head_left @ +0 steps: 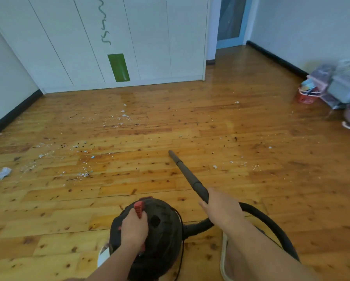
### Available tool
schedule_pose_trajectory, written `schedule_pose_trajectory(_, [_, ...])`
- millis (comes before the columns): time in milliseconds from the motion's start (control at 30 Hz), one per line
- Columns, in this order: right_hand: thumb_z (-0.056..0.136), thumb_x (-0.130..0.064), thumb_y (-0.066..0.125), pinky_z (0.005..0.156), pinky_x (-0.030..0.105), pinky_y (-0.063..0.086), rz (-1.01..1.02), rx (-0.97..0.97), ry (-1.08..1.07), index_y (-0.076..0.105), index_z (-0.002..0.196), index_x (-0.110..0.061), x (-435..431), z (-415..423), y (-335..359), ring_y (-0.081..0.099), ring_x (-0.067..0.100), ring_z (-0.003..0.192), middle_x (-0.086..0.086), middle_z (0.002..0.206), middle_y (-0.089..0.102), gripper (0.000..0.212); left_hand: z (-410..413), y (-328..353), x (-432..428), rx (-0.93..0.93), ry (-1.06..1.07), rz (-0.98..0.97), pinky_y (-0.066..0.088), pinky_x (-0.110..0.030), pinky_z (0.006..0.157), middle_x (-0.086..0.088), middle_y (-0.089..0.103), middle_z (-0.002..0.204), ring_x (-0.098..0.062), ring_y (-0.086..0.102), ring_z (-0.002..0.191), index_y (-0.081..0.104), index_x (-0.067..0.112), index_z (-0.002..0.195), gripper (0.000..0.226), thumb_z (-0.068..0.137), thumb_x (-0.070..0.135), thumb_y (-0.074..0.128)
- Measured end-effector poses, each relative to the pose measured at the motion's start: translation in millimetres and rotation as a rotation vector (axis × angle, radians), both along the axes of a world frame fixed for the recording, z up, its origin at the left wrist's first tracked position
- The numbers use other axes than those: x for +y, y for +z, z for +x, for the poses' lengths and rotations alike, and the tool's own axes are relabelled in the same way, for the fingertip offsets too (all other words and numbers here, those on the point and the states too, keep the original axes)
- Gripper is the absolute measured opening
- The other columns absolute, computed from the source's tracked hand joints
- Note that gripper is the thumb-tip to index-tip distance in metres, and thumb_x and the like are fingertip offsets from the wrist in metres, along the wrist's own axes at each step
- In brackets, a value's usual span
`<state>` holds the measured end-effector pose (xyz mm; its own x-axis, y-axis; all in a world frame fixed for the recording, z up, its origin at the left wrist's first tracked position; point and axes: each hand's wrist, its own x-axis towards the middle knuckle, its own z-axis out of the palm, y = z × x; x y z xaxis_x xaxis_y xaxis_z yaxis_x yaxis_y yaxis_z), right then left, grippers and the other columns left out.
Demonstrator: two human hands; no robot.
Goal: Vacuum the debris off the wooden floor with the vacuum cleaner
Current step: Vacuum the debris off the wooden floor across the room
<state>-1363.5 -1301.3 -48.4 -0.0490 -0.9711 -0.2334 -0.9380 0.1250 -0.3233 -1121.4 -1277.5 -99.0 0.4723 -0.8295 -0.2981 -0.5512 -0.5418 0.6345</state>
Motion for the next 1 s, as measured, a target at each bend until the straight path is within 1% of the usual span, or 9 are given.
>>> schedule_pose_trajectory(100, [0.102,-0.048,0.057,0.074,0.03,0.054,0.01,-0.068,0.011,0.055,0.126,-0.022,-15.4,-2.7,4.4,0.062,0.015,0.091,-0.006,0.101,0.059,0.036,-0.3,-0.7,-2.6,0.021,0.014,0.005,0.052,-0.036,0.066,-0.004,0.066,0.079,-0.018,0.064,0.071,0.06,0.015,0.083,0.025,0.103,0.026,0.049])
schedule_pose_trajectory(267, [0.102,-0.05,0.055,0.078,0.034,0.058,0.038,-0.059,0.025,0.054,0.126,-0.022,-40.3,4.0,1.5,0.062,0.015,0.09,-0.005,0.101,0.06,0.037,-1.5,-1.9,-13.1,0.016,-0.001,0.005,0.044,-0.027,0.057,-0.002,0.067,0.079,-0.014,0.063,0.07,0.061,0.016,0.086,0.025,0.105,0.026,0.049])
schedule_pose_trajectory(400, [0.103,-0.048,0.055,0.082,0.035,0.059,0.021,-0.037,0.017,0.052,0.13,-0.023,-54.5,-3.9,-0.3,0.064,0.017,0.097,-0.002,0.108,0.064,0.037,-4.9,-1.8,-36.6,-0.009,-0.087,0.005,0.044,-0.03,0.053,-0.004,0.067,0.075,-0.018,0.065,0.065,0.059,0.016,0.083,0.026,0.104,0.028,0.049])
schedule_pose_trajectory(500, [0.103,-0.049,0.054,0.084,0.037,0.059,0.025,-0.027,-0.007,0.053,0.128,-0.023,-51.1,-12.1,3.0,0.064,0.017,0.097,-0.002,0.108,0.063,0.036,-10.5,-0.6,-50.9,-0.011,-0.128,-0.003,0.046,-0.031,0.055,-0.003,0.067,0.077,-0.019,0.065,0.067,0.059,0.017,0.085,0.024,0.105,0.027,0.049])
schedule_pose_trajectory(600, [0.103,-0.049,0.054,0.08,0.036,0.058,0.01,-0.025,-0.069,0.054,0.126,-0.023,-35.0,-21.9,5.7,0.064,0.017,0.094,-0.003,0.106,0.061,0.035,-21.7,-2.0,-54.0,-0.027,-0.138,0.03,0.045,-0.033,0.056,-0.006,0.066,0.08,-0.021,0.063,0.068,0.058,0.014,0.087,0.024,0.105,0.028,0.048])
schedule_pose_trajectory(700, [0.102,-0.051,0.054,0.073,0.031,0.052,0.0,-0.018,-0.123,0.055,0.126,-0.022,-5.7,-35.1,11.3,0.063,0.017,0.091,-0.005,0.102,0.059,0.037,-33.1,0.4,-44.9,-0.051,-0.156,0.059,0.042,-0.033,0.054,-0.009,0.064,0.081,-0.023,0.062,0.069,0.055,0.012,0.089,0.025,0.105,0.028,0.046])
schedule_pose_trajectory(800, [0.103,-0.052,0.053,0.073,0.03,0.05,0.026,-0.018,-0.195,0.055,0.126,-0.022,27.0,-51.4,19.2,0.063,0.017,0.094,-0.004,0.105,0.062,0.038,-37.8,0.9,-34.7,-0.084,-0.191,0.086,0.044,-0.035,0.056,-0.01,0.064,0.083,-0.025,0.062,0.07,0.055,0.009,0.092,0.025,0.106,0.028,0.045])
schedule_pose_trajectory(933, [0.104,-0.049,0.052,0.072,0.03,0.047,0.054,-0.031,-0.275,0.054,0.123,-0.022,76.0,-68.8,28.1,0.058,0.016,0.089,-0.005,0.098,0.056,0.033,-37.4,2.2,-23.1,-0.09,-0.3,0.064,0.043,-0.034,0.053,-0.009,0.065,0.08,-0.024,0.063,0.067,0.058,0.01,0.089,0.027,0.106,0.028,0.046])
schedule_pose_trajectory(1000, [0.104,-0.049,0.052,0.072,0.031,0.048,0.073,-0.028,-0.306,0.053,0.121,-0.024,96.1,-75.9,30.3,0.058,0.016,0.088,-0.007,0.091,0.054,0.03,-38.1,3.0,-17.0,-0.076,-0.368,0.044,0.045,-0.034,0.054,-0.007,0.066,0.08,-0.024,0.064,0.067,0.059,0.013,0.092,0.026,0.106,0.03,0.046])
